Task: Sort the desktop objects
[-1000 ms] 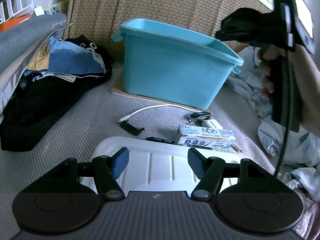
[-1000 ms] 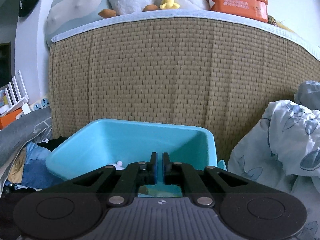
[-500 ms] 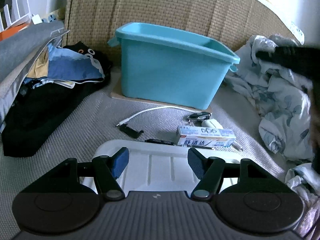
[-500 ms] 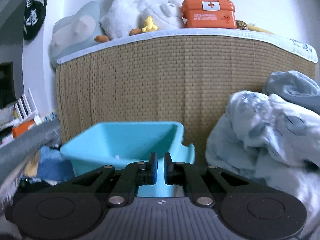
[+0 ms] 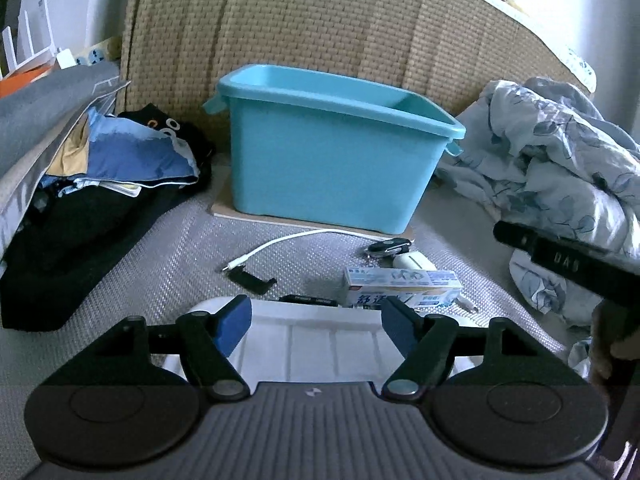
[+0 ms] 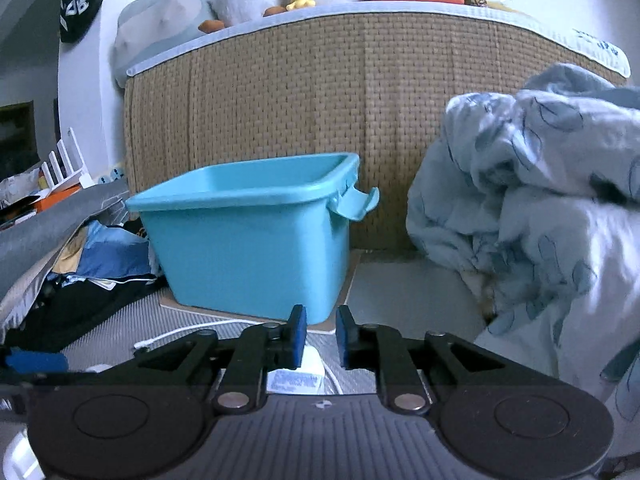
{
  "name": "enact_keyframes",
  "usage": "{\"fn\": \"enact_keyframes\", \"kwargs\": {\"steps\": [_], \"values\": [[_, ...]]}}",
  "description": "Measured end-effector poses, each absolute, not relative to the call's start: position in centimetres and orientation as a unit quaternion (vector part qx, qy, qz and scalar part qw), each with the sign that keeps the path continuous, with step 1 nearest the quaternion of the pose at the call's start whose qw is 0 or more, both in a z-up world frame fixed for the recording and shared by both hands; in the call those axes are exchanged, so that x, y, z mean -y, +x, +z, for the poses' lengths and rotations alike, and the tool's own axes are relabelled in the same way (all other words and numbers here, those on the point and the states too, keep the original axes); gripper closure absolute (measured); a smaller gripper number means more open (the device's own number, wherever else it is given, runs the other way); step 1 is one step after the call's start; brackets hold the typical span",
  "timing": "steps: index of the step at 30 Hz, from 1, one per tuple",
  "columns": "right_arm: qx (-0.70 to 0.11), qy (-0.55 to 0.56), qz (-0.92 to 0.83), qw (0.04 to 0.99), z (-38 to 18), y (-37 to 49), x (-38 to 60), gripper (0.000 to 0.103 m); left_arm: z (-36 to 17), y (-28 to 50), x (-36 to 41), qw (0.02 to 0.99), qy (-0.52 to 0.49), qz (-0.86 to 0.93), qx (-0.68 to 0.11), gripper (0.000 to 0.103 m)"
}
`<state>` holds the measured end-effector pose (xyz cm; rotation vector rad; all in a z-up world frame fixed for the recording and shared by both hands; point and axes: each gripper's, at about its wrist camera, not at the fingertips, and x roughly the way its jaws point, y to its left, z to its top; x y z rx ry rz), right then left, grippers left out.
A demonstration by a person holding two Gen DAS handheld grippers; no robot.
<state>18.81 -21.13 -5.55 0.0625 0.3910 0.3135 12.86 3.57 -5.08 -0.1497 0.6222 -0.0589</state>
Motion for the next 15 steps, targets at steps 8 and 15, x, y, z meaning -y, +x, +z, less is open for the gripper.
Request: {"fn": "enact_keyframes", "kwargs": {"steps": [8, 15], "values": [[-0.190, 0.049, 0.165, 0.967, -7.1, 18.7, 22.3, 0.075, -6.0, 13.8, -4.0, 0.943, -0.100, -0.019, -0.318, 0.025], [-0.188, 0.060, 0.174, 0.965, -7.3, 18.9, 22.8, 0.072, -6.5, 14.4, -3.4, 0.947, -0.089, -0.022, -0.309, 0.025]]}}
